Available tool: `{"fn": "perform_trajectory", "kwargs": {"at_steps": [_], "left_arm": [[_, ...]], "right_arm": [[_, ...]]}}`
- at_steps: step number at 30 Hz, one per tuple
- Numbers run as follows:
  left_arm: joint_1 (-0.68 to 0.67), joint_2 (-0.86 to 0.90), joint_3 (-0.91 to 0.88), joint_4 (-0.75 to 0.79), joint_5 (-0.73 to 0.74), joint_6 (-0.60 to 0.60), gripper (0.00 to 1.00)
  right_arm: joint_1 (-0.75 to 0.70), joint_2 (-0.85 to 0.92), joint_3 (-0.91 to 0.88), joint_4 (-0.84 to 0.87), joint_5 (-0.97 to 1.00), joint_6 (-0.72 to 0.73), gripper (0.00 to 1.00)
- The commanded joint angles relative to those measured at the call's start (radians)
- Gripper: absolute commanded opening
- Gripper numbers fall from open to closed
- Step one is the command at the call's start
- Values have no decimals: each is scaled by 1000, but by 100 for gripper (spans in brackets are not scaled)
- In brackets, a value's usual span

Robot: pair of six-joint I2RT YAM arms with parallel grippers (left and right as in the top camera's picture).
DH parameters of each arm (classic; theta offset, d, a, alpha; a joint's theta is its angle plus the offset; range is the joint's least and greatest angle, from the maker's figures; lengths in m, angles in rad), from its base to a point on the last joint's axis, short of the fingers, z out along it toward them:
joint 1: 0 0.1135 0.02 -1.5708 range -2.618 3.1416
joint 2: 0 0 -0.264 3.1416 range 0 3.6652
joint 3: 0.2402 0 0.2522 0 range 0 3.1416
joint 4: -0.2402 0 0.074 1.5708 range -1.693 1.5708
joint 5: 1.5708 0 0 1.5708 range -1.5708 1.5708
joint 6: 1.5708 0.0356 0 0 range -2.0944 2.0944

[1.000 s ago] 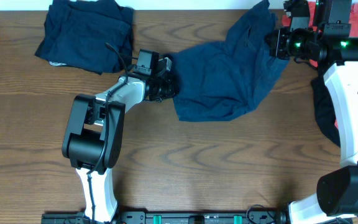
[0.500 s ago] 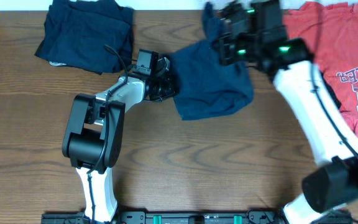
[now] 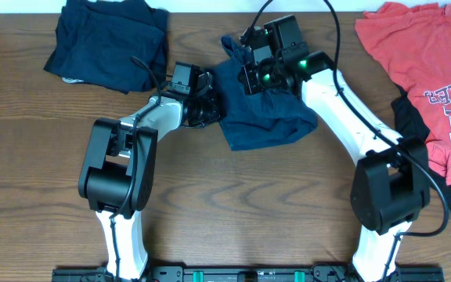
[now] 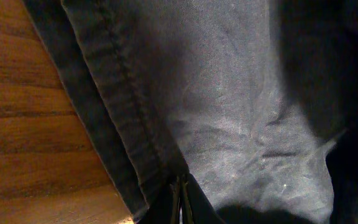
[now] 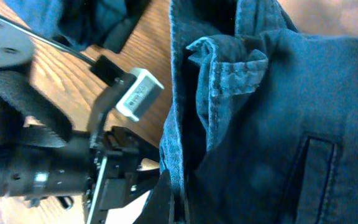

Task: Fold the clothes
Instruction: 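Lay the right end over toward the left gripper, folding the strip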

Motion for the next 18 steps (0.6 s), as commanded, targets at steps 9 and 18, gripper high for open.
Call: {"fn": "perform_trajectory", "kwargs": {"at_steps": [9, 18], "left_arm": [[68, -88, -11, -190, 111, -19, 23], [147, -383, -11, -386, 3, 37, 45]], "right_arm": [[10, 18, 18, 5, -37, 21, 47], [10, 18, 18, 5, -68, 21, 51]]}}
